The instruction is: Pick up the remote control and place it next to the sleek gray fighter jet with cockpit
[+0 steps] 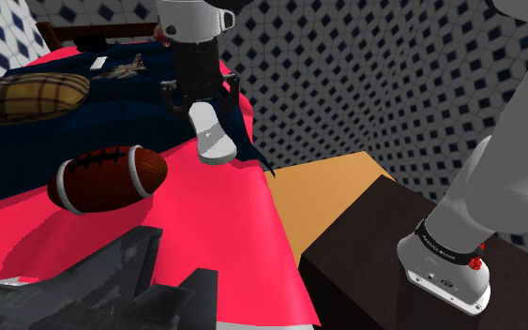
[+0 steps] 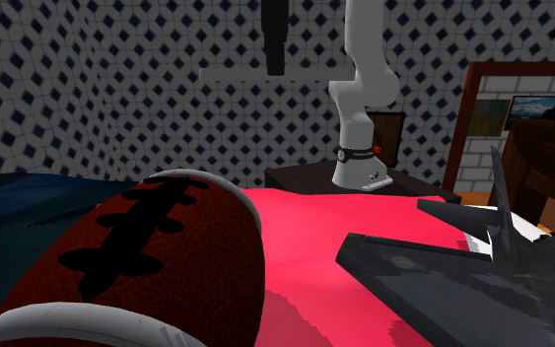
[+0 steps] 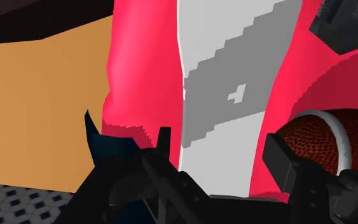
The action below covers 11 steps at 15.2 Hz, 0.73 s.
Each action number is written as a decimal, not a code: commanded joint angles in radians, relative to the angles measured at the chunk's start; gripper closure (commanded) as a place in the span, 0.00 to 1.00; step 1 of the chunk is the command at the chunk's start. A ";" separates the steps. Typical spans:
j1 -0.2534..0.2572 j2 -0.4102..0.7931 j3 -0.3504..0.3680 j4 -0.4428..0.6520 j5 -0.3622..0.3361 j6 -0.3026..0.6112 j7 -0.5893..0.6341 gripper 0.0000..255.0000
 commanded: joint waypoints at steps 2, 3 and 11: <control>0.029 -0.036 0.027 -0.045 0.016 0.014 0.056 1.00; 0.040 -0.044 0.037 -0.054 0.020 0.017 0.076 1.00; 0.128 -0.071 0.118 -0.082 0.031 0.023 0.244 1.00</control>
